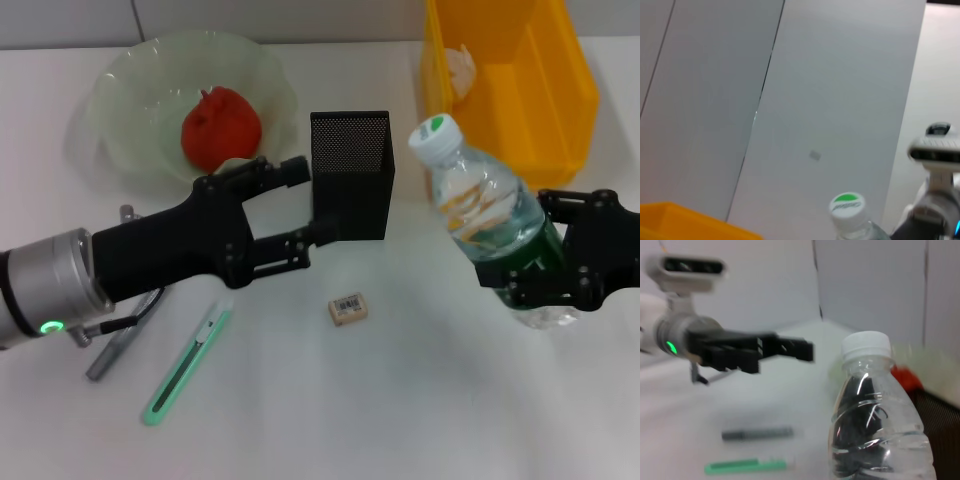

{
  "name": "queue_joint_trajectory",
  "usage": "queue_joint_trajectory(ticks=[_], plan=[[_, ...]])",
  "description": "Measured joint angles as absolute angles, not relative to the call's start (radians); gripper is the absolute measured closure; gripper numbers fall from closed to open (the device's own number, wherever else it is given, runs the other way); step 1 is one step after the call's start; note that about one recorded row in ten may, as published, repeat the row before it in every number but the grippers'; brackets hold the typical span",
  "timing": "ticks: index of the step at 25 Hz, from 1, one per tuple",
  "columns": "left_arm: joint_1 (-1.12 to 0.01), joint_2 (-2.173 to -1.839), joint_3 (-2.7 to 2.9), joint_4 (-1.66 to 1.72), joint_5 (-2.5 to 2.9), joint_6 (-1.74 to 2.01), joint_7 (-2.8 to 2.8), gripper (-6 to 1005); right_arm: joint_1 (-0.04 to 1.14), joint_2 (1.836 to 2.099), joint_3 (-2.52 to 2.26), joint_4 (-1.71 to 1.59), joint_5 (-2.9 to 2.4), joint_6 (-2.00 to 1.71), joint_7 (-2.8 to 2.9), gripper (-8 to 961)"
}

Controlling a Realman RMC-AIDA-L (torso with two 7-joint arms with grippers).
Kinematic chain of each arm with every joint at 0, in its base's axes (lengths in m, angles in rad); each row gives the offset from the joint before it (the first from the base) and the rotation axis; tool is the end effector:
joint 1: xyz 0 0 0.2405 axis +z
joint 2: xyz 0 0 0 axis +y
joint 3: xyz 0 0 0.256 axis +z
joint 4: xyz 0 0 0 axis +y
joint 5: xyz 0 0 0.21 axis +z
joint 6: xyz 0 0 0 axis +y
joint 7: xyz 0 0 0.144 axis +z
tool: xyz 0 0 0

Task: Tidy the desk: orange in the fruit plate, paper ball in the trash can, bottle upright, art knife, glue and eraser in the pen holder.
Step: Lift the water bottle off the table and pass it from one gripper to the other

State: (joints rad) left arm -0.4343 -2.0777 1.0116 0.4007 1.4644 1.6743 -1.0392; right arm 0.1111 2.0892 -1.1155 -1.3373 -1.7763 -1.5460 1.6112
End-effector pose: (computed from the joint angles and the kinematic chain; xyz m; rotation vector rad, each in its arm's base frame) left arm -0.2448 0.2810 -0.0319 -2.6375 -0.4338 -1.2143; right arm 0.2426 0.2710 0.0418 -2.7186 0.4382 0.5338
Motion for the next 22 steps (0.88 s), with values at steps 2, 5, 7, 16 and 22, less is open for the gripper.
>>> queue_joint_trajectory(ticks=[2, 5, 7, 16, 22], plan=[[-0.475, -2.078, 1.012, 0.370, 1.435, 1.689, -1.102, 189, 0.108, 2.089, -1.115, -1.207, -1.647, -1.546, 1.391, 188], [-0.502, -2.077, 1.013, 0.359, 1.434, 1.713, -1.135, 189, 0.111, 2.088, -1.116, -1.111, -1.564, -1.551, 1.230, 189], [-0.538, -2.076, 1.014, 0.357, 1.433, 1.755, -1.176, 189, 0.121, 2.087, -1.121, -0.987, -1.474, -1.556, 1.071, 189], [-0.575, -2.079, 1.014, 0.351, 1.428, 1.778, -1.180, 189, 0.210, 2.086, -1.117, -0.691, -1.373, -1.643, 0.889, 189], [-0.595, -2.080, 1.014, 0.318, 1.415, 1.779, -1.172, 189, 0.312, 2.090, -1.121, -0.514, -1.368, -1.660, 0.814, 189]])
